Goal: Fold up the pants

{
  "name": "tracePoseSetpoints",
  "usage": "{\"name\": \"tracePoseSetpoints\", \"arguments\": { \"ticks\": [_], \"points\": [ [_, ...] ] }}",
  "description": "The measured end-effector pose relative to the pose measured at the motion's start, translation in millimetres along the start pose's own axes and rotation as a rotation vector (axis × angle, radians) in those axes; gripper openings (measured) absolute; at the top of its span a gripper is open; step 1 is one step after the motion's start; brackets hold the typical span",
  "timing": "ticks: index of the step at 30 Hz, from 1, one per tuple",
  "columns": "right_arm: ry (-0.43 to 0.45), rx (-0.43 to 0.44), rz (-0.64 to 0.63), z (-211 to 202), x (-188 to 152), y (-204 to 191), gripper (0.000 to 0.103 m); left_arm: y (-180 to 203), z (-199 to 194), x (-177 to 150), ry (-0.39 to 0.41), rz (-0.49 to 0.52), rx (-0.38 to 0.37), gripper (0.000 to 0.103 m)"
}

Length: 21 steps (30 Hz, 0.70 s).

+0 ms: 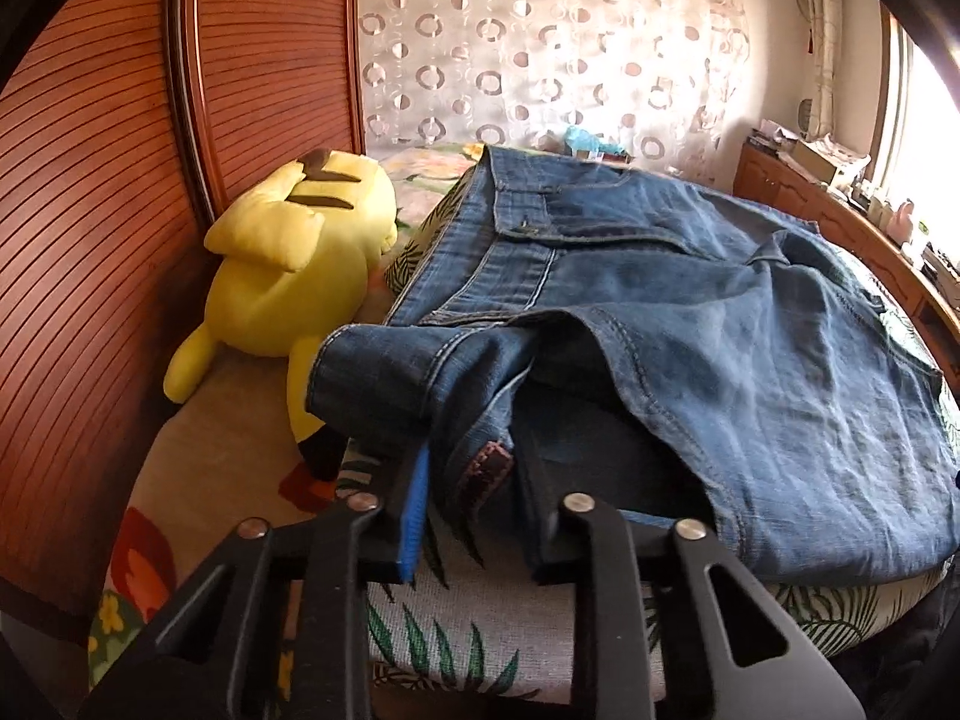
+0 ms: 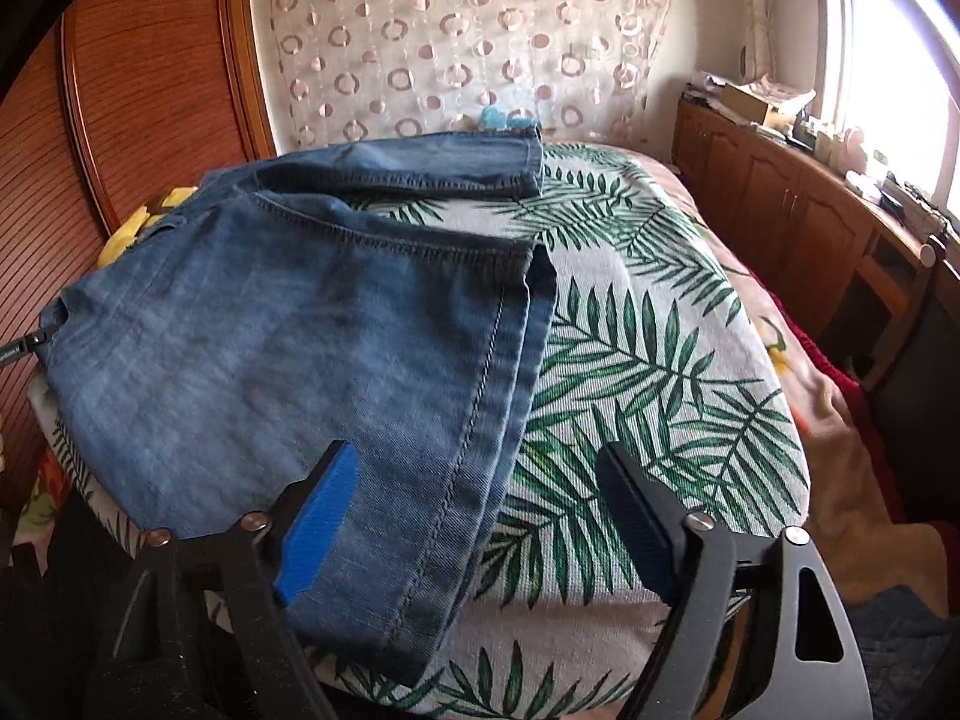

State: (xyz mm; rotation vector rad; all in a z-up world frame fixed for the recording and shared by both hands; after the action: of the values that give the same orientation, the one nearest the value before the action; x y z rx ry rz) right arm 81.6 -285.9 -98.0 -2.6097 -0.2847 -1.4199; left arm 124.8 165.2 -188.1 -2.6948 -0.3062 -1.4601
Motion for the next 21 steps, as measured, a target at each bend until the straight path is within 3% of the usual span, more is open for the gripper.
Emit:
{"name": "tracePoseSetpoints", "arguments": {
  "ticks": [8, 12, 16, 21],
  "points": [
    [-0.029, 0.004, -0.028, 2.7, 0.2, -3.2, 0.052, 10.4, -15.2, 29.2, 0.077, 0.002, -0.029, 0.02],
    [-0.038, 0.047, -0.012, 4.5, 2.3, -5.5, 0.025, 15.9, -16.3, 38.6, 0.096, 0.027, -0.023, 0.018],
    [-0.045, 0.094, 0.007, 5.3, 5.2, -6.9, 0.008, 22.0, -21.0, 53.4, 0.126, 0.024, -0.048, 0.018],
    [0.003, 0.117, -0.028, -4.4, 22.7, -15.1, 0.006, 40.2, -32.0, 82.0, 0.188, 0.055, -0.076, 0.017]
  ]
}}
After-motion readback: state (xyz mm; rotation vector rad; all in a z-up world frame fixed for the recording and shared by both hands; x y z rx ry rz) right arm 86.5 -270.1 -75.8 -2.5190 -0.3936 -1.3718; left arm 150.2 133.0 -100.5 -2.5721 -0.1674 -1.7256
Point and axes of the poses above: each gripper's, at about its wrist camera, not at the fingertips, and z roughly the way its jaws point, y to its right, x to its top, the point moved 10 cm from there along z, roughly the way its jaws point, and after that the axes turned 9 degrees about y, right-handed, at the moved point
